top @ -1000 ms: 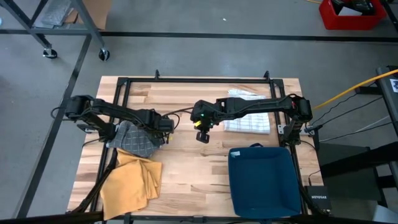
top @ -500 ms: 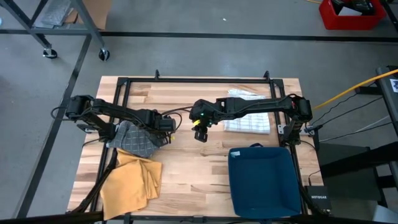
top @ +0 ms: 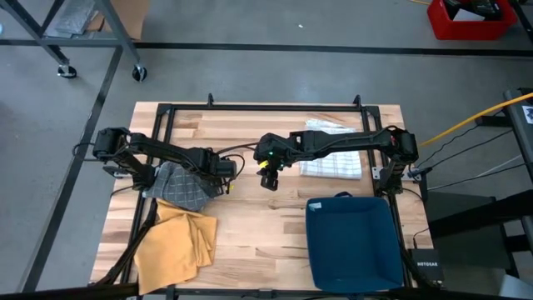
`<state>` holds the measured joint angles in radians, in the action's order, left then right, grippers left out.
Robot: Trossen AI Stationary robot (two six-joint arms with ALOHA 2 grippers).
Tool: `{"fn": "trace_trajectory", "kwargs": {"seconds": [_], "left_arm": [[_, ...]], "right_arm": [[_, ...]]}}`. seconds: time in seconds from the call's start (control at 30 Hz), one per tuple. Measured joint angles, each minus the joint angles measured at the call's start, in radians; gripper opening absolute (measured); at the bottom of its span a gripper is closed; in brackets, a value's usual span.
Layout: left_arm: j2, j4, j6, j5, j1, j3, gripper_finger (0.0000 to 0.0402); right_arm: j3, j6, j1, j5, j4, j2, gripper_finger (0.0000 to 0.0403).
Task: Fold towel
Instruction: Fold the gray towel
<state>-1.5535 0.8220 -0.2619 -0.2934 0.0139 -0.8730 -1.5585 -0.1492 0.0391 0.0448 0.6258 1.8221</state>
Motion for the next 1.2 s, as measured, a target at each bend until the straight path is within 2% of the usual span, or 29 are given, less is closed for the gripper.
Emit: {"fn": "trace_trajectory", "kwargs": {"seconds": [0.1,0.3,0.4,0.57,0.87,1.0,1.2], "left_arm": [[-0.029,0.0,0.016,-0.025,0.0,0.0,0.0156],[-0.064,0.0,0.01,-0.142,0.0,0.0,0.0148],[-0.064,0.0,0.009,-0.16,0.0,0.0,0.011],[-0.057,0.007,0.007,-0.162,-0.004,0.0,0.0013],[-0.055,0.01,0.004,-0.165,-0.036,-0.026,0.0002],[-0.055,0.013,0.02,-0.167,-0.055,-0.082,0.0001],[-0.037,0.101,0.058,-0.197,-0.079,-0.211,0.0001]], "right_arm": [[0.0,0.0,0.0,0.0,0.0,0.0,0.0172],[0.0,-0.001,0.0,0.0,0.0,0.0,0.0172],[0.0,-0.002,0.0,0.0,0.0,0.0,0.0172],[0.0,-0.002,0.0,0.0,0.0,0.0,0.0172],[0.0,-0.002,0.0,-0.017,0.0,0.0,0.0172],[0.0,-0.002,0.0,-0.069,0.003,0.0,0.0172],[0.0,-0.002,0.001,-0.082,0.034,0.0,0.0172]]}}
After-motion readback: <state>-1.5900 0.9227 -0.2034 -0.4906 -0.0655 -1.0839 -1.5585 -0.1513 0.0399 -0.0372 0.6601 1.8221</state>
